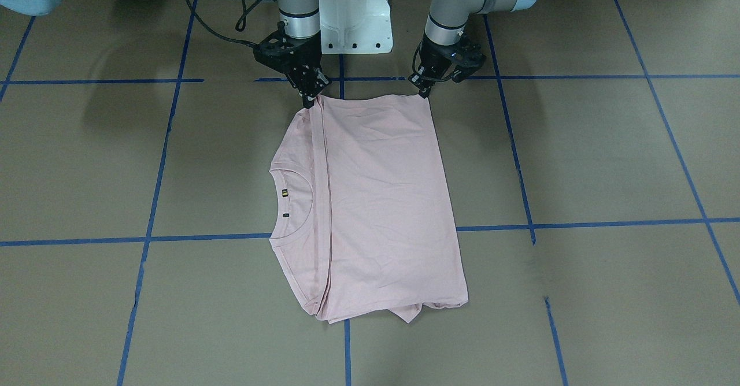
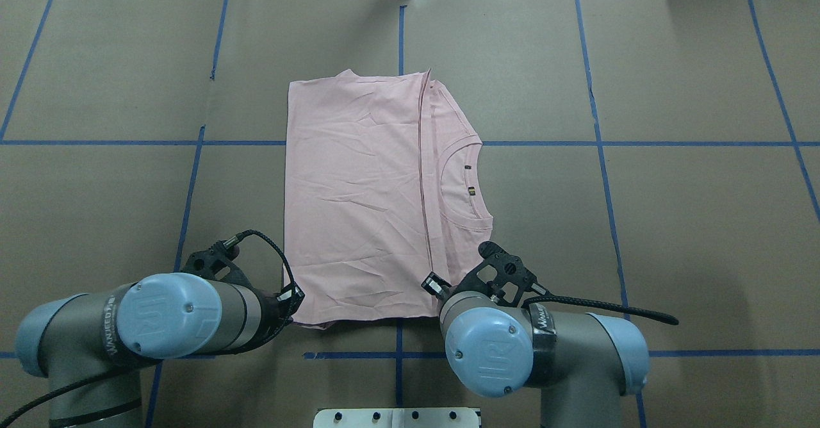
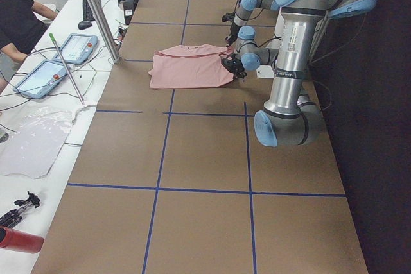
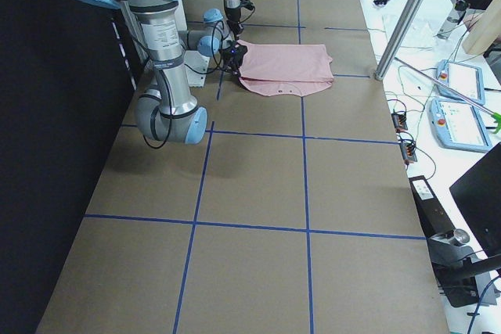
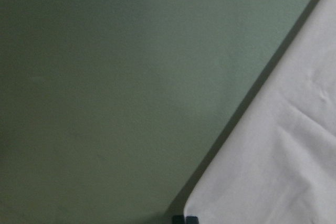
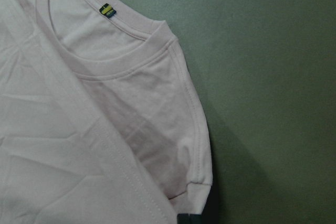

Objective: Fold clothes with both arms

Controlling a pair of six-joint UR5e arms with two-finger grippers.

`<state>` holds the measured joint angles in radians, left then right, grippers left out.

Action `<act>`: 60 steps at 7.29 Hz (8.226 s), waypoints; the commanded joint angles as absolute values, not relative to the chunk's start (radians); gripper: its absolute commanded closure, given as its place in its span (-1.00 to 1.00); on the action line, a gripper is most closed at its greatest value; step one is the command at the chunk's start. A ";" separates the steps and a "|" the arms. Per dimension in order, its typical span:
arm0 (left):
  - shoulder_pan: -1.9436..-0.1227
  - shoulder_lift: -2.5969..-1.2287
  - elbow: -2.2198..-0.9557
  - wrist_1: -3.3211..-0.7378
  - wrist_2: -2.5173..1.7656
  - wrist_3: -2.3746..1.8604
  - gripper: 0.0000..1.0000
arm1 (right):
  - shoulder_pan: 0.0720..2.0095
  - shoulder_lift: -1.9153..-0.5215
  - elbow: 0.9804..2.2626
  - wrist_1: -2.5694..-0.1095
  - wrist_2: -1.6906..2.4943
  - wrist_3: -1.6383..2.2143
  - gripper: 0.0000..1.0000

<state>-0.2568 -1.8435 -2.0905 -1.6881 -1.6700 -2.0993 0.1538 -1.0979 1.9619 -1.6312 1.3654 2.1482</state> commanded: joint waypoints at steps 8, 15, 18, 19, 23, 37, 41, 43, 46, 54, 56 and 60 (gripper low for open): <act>-0.606 -2.072 -1.873 -1.677 -1.671 -1.799 1.00 | 0.558 -0.811 1.655 -1.601 1.610 1.967 1.00; -0.698 -2.197 -1.484 -1.911 -1.634 -1.687 1.00 | 0.672 -0.623 1.212 -1.404 1.687 1.898 1.00; -0.783 -2.269 -1.187 -2.183 -1.571 -1.497 -0.10 | 0.748 -0.600 0.935 -1.098 1.716 1.690 -0.99; -0.801 -2.263 -1.177 -2.241 -1.574 -1.476 -0.15 | 0.764 -0.597 0.939 -1.101 1.739 1.640 -1.00; -0.917 -2.080 -1.346 -2.249 -1.797 -1.160 -0.13 | 0.978 -0.831 1.103 -1.106 1.990 1.204 -1.00; -1.615 -1.433 -1.766 -1.608 -2.303 0.086 -1.00 | 1.453 -1.356 1.501 -1.657 2.327 0.018 -1.00; -1.617 -1.398 -1.695 -1.623 -2.313 0.087 -1.00 | 1.451 -1.400 1.513 -1.657 2.322 0.021 -1.00; -1.614 -1.408 -1.715 -1.617 -2.312 0.078 -1.00 | 1.447 -1.408 1.516 -1.657 2.326 0.018 -1.00; -1.614 -1.407 -1.812 -1.588 -2.313 0.086 -1.00 | 1.443 -1.407 1.509 -1.657 2.321 0.023 -1.00; -1.598 -1.408 -1.787 -1.595 -2.405 0.084 -1.00 | 1.428 -1.407 1.508 -1.657 2.319 0.023 -1.00; -1.598 -1.408 -1.787 -1.597 -2.405 0.080 -1.00 | 1.428 -1.407 1.508 -1.657 2.318 0.025 -1.00; -1.591 -1.411 -1.790 -1.588 -2.388 0.077 -1.00 | 1.428 -1.407 1.508 -1.657 2.318 0.023 -1.00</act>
<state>-1.5943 -1.4097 -1.7867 -1.5920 -2.3927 0.0779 1.4281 -1.4067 1.5072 -1.6563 2.3178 0.0231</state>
